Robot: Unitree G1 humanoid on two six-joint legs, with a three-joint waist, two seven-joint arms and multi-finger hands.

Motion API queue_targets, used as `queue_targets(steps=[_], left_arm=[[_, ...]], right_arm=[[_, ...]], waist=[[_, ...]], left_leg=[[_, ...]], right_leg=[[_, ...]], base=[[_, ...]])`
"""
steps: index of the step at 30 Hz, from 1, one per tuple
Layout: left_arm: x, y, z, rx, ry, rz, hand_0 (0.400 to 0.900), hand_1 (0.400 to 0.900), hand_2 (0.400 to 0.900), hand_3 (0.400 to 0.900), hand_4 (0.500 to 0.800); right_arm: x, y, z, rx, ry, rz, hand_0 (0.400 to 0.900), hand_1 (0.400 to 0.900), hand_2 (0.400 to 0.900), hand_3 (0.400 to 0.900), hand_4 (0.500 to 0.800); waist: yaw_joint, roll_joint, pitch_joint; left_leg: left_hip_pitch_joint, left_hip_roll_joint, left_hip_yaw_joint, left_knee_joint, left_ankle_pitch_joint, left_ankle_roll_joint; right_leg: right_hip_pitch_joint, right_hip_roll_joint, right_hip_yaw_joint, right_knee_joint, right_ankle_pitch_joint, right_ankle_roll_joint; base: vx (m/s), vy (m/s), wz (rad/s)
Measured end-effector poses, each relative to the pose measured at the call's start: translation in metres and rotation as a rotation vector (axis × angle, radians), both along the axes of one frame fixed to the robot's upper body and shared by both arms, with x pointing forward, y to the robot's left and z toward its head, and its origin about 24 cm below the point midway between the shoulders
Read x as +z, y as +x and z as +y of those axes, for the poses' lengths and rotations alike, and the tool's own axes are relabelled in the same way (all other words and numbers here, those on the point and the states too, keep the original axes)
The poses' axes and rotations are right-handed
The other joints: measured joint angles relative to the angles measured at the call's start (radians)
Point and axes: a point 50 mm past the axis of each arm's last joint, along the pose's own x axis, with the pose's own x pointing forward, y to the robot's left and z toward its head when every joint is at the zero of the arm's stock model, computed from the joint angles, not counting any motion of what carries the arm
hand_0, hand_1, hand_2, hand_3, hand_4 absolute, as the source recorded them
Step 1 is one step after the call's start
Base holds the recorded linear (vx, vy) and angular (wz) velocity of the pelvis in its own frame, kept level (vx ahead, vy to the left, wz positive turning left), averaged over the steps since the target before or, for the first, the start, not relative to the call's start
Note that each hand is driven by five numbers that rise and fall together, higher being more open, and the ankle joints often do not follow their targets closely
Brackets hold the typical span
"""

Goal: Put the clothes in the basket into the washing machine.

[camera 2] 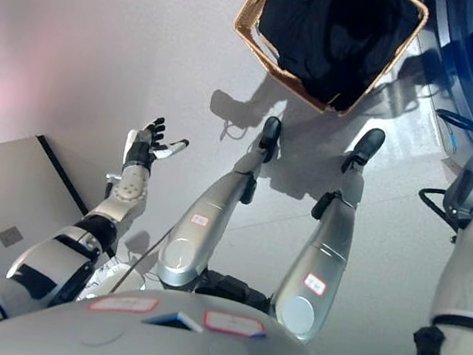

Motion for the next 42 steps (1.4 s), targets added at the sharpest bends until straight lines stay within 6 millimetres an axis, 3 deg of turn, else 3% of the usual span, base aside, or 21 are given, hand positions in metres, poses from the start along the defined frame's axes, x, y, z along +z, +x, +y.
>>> queue_targets(steps=[7, 11, 15, 25, 30, 34, 37, 40, 42], left_arm=[[0.001, 0.000, -0.001, 0.000, -0.006, -0.006, 0.900, 0.900, 0.900, 0.900, 0.800], [0.000, -0.002, -0.001, -0.006, -0.019, -0.005, 0.900, 0.900, 0.900, 0.900, 0.800], [0.000, -0.003, 0.004, -0.015, -0.035, -0.003, 0.900, 0.900, 0.900, 0.900, 0.800], [-0.002, -0.006, 0.015, -0.006, -0.026, 0.033, 0.900, 0.900, 0.900, 0.900, 0.800], [-0.001, -0.006, 0.021, 0.001, -0.021, 0.048, 0.900, 0.900, 0.900, 0.900, 0.800], [0.000, -0.008, 0.033, 0.009, -0.010, 0.075, 0.900, 0.900, 0.900, 0.900, 0.800], [0.000, -0.009, 0.039, 0.002, 0.007, 0.088, 0.900, 0.900, 0.900, 0.900, 0.800], [-0.003, -0.013, 0.042, 0.008, 0.005, 0.116, 0.900, 0.900, 0.900, 0.900, 0.800], [-0.010, -0.019, 0.041, 0.011, 0.007, 0.167, 0.900, 0.900, 0.900, 0.900, 0.800]], right_arm=[[-0.015, 0.006, 0.007, 0.099, -0.244, 0.271, 0.900, 0.900, 0.900, 0.900, 0.800], [-0.030, 0.014, 0.019, 0.249, -0.560, 0.513, 0.900, 0.900, 0.900, 0.900, 0.800], [-0.042, 0.023, 0.037, 0.423, -0.767, 0.610, 0.900, 0.900, 0.900, 0.900, 0.800], [-0.051, 0.033, 0.062, 0.532, -0.944, 0.687, 0.900, 0.900, 0.900, 0.900, 0.800], [-0.067, 0.032, 0.065, 0.601, -1.069, 0.827, 0.900, 0.900, 0.900, 0.900, 0.800], [-0.115, 0.027, 0.095, 0.842, -1.290, 0.954, 0.900, 0.900, 0.900, 0.900, 0.800], [-0.150, 0.019, 0.132, 1.030, -1.326, 0.882, 0.900, 0.900, 0.900, 0.900, 0.800], [-0.197, -0.001, 0.162, 1.192, -1.218, 0.837, 0.900, 0.900, 0.900, 0.900, 0.800], [-0.247, -0.030, 0.178, 1.251, -0.956, 0.840, 0.900, 0.900, 0.900, 0.900, 0.800]], waist=[[-0.018, -0.005, 0.003], [-0.040, -0.021, 0.014], [-0.057, -0.055, 0.034], [-0.071, -0.120, 0.060], [-0.075, -0.142, 0.062], [-0.072, -0.181, 0.076], [-0.073, -0.230, 0.060], [-0.080, -0.290, 0.017], [-0.084, -0.315, 0.000]], left_leg=[[0.019, 0.001, -0.001, 0.007, 0.000, 0.000], [0.039, 0.002, -0.008, 0.014, -0.001, -0.001], [0.049, 0.007, -0.018, 0.033, -0.007, -0.007], [0.006, 0.024, -0.030, 0.146, -0.054, -0.018], [0.001, 0.026, -0.043, 0.164, -0.059, -0.018], [0.074, 0.048, -0.053, 0.161, -0.073, -0.032], [0.127, 0.060, -0.057, 0.153, -0.080, -0.038], [0.168, 0.061, -0.052, 0.127, -0.081, -0.039], [0.238, 0.068, -0.035, 0.098, -0.080, -0.033]], right_leg=[[0.019, 0.000, 0.002, 0.011, -0.002, 0.002], [0.047, 0.005, 0.000, 0.010, -0.002, 0.002], [0.072, 0.016, 0.000, 0.008, -0.002, 0.002], [0.085, 0.034, -0.011, 0.008, -0.002, 0.000], [0.098, 0.036, -0.024, 0.005, 0.003, -0.003], [0.183, 0.060, -0.033, -0.015, 0.002, -0.013], [0.240, 0.071, -0.044, -0.032, -0.011, -0.016], [0.285, 0.069, -0.055, -0.079, -0.016, -0.019], [0.339, 0.065, -0.057, -0.075, -0.020, -0.014]], base=[[-0.07, -0.010, -0.06], [-0.07, -0.041, 0.00], [-0.06, -0.020, -0.01], [-0.04, -0.006, -0.01], [0.03, -0.037, 0.08], [0.08, -0.042, 0.04], [0.09, -0.013, -0.05], [0.11, 0.013, -0.11], [0.10, 0.035, -0.10]])
